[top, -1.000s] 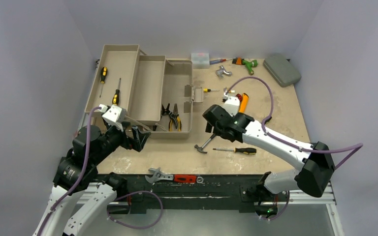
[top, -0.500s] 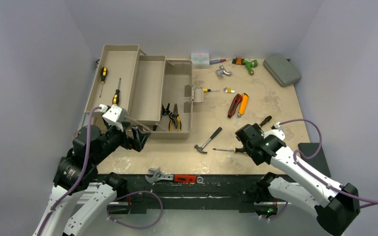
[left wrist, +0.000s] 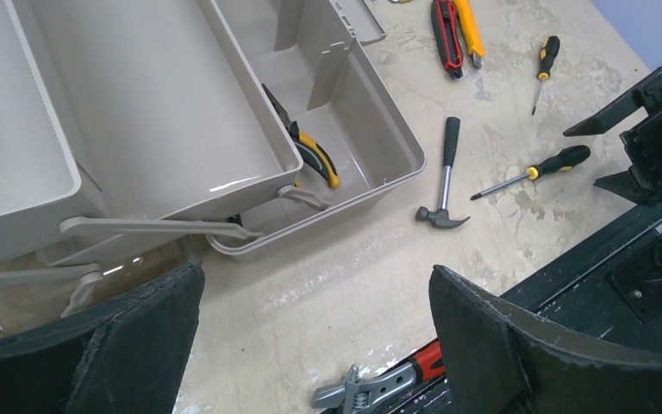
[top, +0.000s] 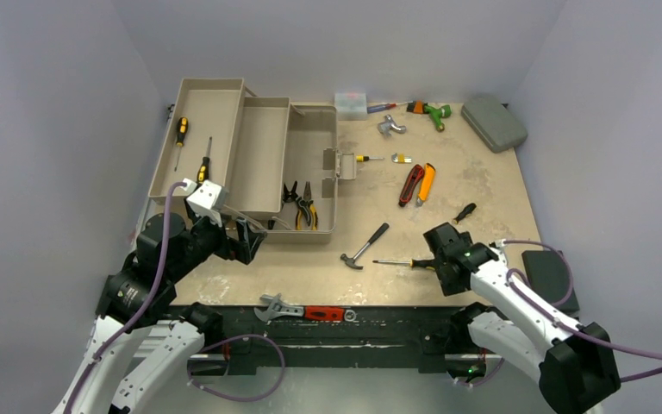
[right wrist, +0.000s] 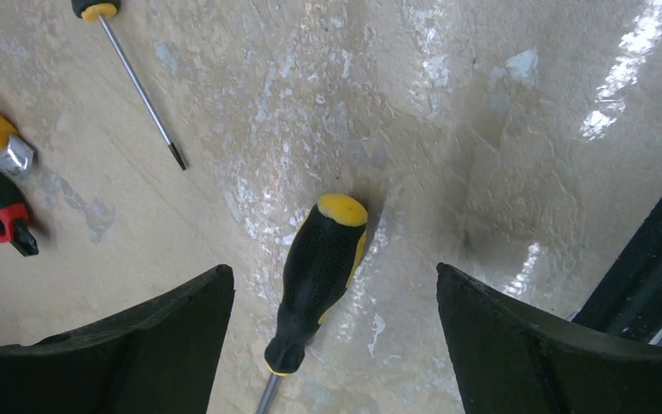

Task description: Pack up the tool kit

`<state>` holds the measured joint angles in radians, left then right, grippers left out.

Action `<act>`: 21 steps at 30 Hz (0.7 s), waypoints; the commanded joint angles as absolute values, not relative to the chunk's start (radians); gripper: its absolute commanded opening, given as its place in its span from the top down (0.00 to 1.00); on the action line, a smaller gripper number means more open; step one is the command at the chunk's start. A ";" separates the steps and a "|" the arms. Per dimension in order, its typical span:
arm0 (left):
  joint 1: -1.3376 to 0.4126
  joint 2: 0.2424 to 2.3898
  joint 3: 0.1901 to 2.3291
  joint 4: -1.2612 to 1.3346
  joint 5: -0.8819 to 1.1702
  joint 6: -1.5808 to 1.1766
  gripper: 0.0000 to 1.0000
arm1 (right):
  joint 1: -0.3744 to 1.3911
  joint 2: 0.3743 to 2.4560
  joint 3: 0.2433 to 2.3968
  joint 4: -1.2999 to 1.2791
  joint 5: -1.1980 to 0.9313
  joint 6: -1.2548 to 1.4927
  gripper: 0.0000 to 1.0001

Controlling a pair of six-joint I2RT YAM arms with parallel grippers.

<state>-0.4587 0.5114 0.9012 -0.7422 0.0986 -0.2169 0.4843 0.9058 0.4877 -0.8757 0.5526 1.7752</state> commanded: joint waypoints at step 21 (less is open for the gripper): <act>-0.458 0.516 0.902 -0.735 0.103 -0.207 0.01 | 0.331 0.941 0.677 -0.506 0.420 1.140 1.00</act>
<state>-0.4587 0.5117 0.9012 -0.7425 0.0982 -0.2169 0.3359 0.9962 0.5770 -0.7082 0.4419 1.5009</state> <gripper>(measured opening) 0.987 0.240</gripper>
